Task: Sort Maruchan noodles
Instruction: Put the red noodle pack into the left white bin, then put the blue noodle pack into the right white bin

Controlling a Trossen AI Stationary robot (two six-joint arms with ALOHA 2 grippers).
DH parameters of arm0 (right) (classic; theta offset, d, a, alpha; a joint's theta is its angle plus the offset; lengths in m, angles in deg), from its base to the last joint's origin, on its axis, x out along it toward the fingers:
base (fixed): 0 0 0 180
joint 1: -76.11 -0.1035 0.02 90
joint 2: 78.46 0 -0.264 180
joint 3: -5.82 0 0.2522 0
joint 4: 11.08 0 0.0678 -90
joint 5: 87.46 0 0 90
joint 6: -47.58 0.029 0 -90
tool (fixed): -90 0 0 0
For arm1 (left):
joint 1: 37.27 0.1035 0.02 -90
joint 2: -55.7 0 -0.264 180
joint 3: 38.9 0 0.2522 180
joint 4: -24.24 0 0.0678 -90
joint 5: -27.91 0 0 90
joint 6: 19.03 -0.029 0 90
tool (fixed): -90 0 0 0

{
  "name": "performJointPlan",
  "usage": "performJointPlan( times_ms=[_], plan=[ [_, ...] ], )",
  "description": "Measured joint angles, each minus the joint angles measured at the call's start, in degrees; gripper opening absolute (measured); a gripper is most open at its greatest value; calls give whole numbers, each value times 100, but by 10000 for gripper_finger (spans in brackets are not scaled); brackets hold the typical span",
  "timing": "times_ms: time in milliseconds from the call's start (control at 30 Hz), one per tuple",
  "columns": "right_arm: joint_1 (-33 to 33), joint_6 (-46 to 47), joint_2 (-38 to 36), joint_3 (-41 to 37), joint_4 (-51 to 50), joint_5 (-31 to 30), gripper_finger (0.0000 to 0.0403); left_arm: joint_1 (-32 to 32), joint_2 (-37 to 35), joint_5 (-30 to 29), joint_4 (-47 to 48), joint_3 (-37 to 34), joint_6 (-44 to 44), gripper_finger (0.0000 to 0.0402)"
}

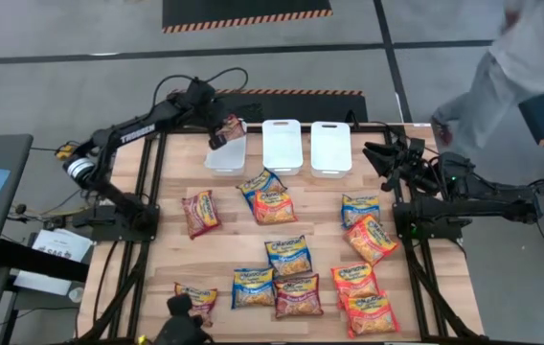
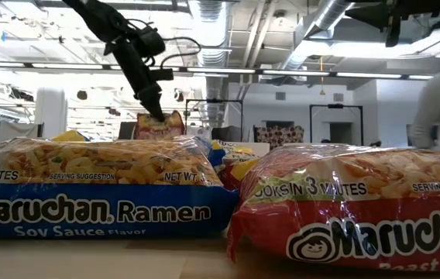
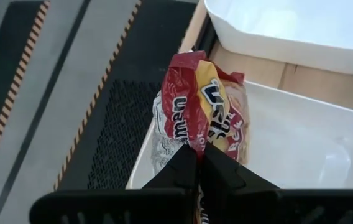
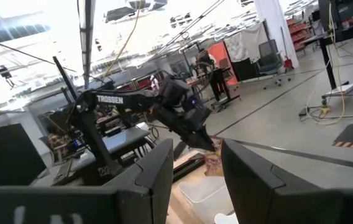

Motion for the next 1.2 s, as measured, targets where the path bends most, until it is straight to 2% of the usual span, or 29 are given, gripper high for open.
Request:
performJointPlan(
  times_ms=[167,300,500,767,1000,1200],
  plan=[
    [0,0,0,0,2,-15,162,2,367,-82,15,108,-161,0],
    [0,2,0,0,7,-15,162,2,512,-369,34,113,-357,0],
    [0,2,0,0,7,-14,162,28,553,-151,40,115,-614,0],
    [0,2,0,0,7,-13,162,61,553,-224,-147,117,-618,4],
    [0,2,-1,0,8,-11,162,80,666,-189,95,122,-504,52],
    [0,2,0,0,66,-10,162,105,833,-646,100,130,-247,101]
  ],
)
